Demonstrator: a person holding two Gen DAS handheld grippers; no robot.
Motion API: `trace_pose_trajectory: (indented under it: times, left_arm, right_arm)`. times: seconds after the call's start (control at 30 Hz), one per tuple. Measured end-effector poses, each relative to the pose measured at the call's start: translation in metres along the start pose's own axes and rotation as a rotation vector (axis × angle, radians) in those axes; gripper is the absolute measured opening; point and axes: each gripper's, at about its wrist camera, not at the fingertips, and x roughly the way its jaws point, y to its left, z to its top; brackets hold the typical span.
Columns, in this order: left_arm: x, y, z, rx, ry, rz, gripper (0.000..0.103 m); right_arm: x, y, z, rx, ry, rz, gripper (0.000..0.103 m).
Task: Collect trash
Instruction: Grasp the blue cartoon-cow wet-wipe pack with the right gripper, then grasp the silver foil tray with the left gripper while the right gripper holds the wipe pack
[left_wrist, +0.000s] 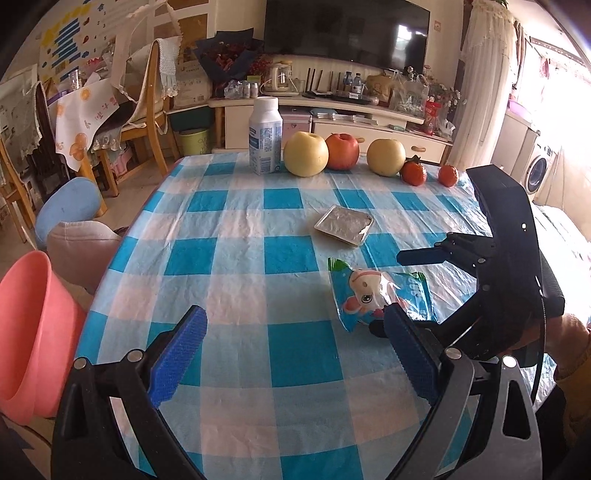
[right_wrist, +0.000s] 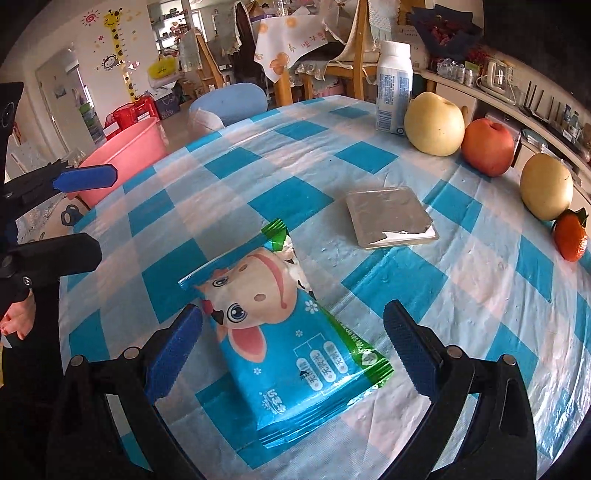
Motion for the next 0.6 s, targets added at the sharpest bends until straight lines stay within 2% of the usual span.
trace_pose_trajectory:
  times: [0.17, 0.23, 0.33, 0.43, 0.6]
  left_arm:
    - [0.008, -0.001, 0.003, 0.003, 0.017, 0.009, 0.095]
    - [0.011, -0.003, 0.007, 0.009, 0.018, 0.014, 0.095]
    - [0.018, -0.007, 0.017, 0.032, 0.017, 0.018, 0.095]
    - [0.031, -0.011, 0.025, 0.06, 0.029, 0.028, 0.095]
    - [0.057, -0.022, 0.045, 0.107, 0.034, 0.021, 0.095]
  right_arm:
    - [0.002, 0.008, -0.003, -0.039, 0.004, 0.001, 0.097]
    - [0.0, 0.008, -0.004, -0.039, 0.003, 0.003, 0.077]
    - [-0.003, 0.006, -0.008, -0.031, 0.002, -0.008, 0.063]
    - [-0.008, 0.007, -0.012, -0.038, -0.002, -0.021, 0.053]
    - [-0.021, 0.003, -0.023, -0.025, -0.007, -0.071, 0.047]
